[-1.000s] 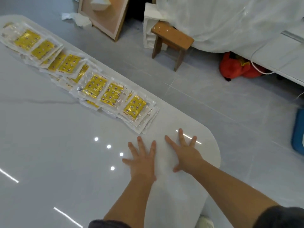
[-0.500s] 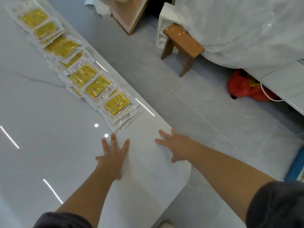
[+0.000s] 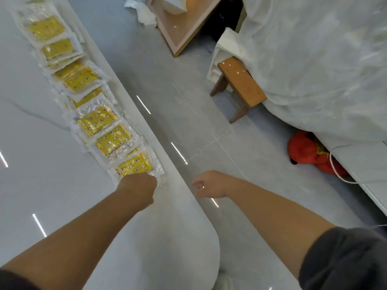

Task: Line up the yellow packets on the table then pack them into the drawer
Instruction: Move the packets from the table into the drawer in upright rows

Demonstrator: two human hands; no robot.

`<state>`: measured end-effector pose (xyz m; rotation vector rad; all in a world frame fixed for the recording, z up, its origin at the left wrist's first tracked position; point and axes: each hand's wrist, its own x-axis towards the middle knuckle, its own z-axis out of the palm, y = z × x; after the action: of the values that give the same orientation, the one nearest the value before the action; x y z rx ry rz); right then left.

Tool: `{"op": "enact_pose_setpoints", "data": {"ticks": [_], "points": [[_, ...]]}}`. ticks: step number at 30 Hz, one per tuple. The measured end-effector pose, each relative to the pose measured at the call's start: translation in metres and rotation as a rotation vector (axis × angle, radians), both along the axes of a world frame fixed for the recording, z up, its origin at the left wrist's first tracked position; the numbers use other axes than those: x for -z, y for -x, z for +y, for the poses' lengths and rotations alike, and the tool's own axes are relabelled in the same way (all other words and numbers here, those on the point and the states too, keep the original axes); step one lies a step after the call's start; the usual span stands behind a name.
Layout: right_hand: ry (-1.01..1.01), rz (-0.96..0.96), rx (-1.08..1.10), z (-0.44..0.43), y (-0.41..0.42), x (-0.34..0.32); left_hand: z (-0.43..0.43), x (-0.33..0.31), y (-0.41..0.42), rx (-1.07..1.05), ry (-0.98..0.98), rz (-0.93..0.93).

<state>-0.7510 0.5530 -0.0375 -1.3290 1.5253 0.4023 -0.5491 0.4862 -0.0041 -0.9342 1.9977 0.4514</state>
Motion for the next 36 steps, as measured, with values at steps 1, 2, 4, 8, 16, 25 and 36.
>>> {"op": "enact_pose_setpoints", "data": {"ticks": [1,2,4,8,16,25,36], "points": [[-0.001,0.011,0.038,-0.011,0.008,0.002,-0.013,0.0,0.009,-0.037,0.092,0.064],[-0.003,0.021,0.076,-0.022,0.017,0.004,-0.027,0.003,0.016,-0.046,0.196,0.115],[0.002,0.036,0.112,-0.045,0.03,0.012,-0.054,0.009,0.028,-0.055,0.355,0.142],[0.032,0.037,0.069,-0.103,0.048,0.034,-0.11,0.026,0.048,-0.188,0.413,-0.03],[-0.007,-0.116,0.036,-0.208,0.063,0.086,-0.204,0.067,0.059,-0.263,0.358,-0.389],[-0.137,-0.205,0.273,-0.286,0.01,0.157,-0.223,0.09,0.06,-0.337,0.297,-0.409],[-0.278,-0.288,0.52,-0.359,-0.09,0.163,-0.224,0.097,0.046,-0.342,0.275,-0.249]]}}
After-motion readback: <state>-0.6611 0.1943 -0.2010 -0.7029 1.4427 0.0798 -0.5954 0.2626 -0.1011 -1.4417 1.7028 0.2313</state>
